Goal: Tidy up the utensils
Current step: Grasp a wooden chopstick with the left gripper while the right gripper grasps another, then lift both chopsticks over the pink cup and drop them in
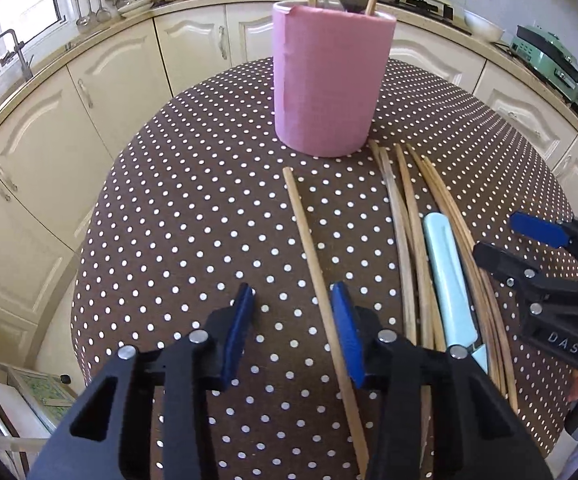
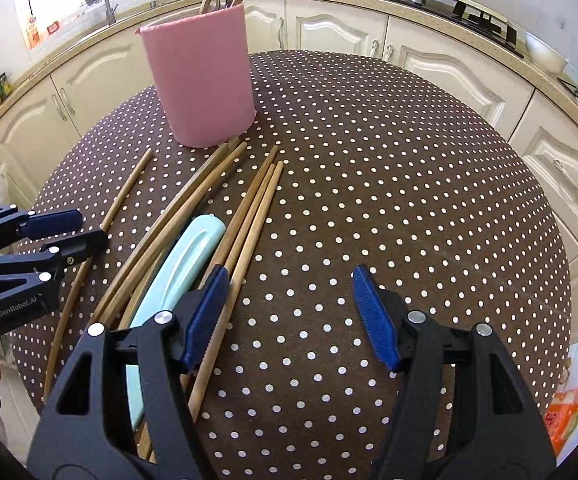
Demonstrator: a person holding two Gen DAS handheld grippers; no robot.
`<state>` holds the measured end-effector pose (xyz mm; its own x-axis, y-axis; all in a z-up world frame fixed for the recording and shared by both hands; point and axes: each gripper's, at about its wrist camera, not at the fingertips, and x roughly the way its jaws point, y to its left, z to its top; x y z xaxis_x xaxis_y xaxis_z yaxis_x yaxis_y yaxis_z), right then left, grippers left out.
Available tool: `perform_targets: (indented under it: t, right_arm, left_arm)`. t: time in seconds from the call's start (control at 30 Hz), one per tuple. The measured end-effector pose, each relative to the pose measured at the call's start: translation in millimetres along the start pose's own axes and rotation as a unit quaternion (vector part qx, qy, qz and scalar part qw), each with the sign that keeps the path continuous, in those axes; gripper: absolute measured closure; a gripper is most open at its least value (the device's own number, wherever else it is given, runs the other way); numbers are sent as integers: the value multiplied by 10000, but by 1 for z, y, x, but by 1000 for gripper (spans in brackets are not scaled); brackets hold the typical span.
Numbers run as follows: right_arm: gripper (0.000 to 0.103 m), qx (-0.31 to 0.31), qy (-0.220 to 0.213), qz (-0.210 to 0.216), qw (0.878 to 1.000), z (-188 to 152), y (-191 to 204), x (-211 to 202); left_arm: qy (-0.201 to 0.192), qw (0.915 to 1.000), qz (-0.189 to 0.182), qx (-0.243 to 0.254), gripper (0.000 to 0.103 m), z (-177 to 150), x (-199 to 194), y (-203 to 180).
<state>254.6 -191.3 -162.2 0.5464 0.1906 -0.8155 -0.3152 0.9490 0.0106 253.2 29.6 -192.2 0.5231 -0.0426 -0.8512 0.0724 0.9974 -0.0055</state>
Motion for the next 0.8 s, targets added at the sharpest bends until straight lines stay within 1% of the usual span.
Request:
perform_targets:
  t: [0.03,0.1,0.13,0.23,0.27,0.3,0.33,0.37,0.4,0.43,0.47,0.53,0.63,0.7,0.73,0.8]
  right_arm:
    - [39,-12,24,-13,10000,0,-1,0]
    - [39,-34,97,-37,9999,-1,-3,2]
    - [39,-31,120,-19,9999,-1,-2,2]
    - [41,-156,310,-33,9994,1,2,6]
    - [46,-221,348,-7,9991,3,4,7]
    - [57,-252,409,83,9988,6,5,8]
    - [64,-305,489,156,9982,10,6,9]
    - [77,-342,542,166,9978,13,6,10]
    - [81,-350,605,183,9974,15,5,11]
    - [88,-328,652,230,9971,18,2,12]
    - [91,-277,693,307,9967,21,-2,13]
    - [96,-149,727,443,9963,26,-12,15]
    - [97,74,675,672,9954,27,-24,14]
    - [97,166,565,755,9954,26,-30,9]
    - [97,220,477,840,9951,25,-33,6]
    - [97,325,297,968,9943,22,-35,-2]
  left_arm:
    - [-1,10000,2,-11,65,-1,3,-2]
    - [-3,10000,-2,-70,71,0,2,1]
    - [0,10000,-3,-90,73,0,2,2]
    - [39,9999,16,-151,79,3,4,5]
    - [54,9998,31,-172,83,4,4,6]
    - [72,9998,24,-190,89,6,5,6]
    - [90,9997,-13,-210,92,7,6,6]
    - [101,9997,-41,-236,95,8,6,7]
    - [111,9995,-71,-271,96,9,7,8]
    - [117,9994,-129,-313,97,10,7,9]
    - [118,9990,-226,-370,98,10,7,10]
    - [88,9976,-446,-532,98,11,6,14]
    - [-162,9955,-670,-653,98,10,-3,16]
    - [-346,9929,-882,-726,98,11,-11,16]
    - [-421,9920,-929,-741,98,11,-15,16]
    - [-697,9894,-1040,-735,98,11,-27,15]
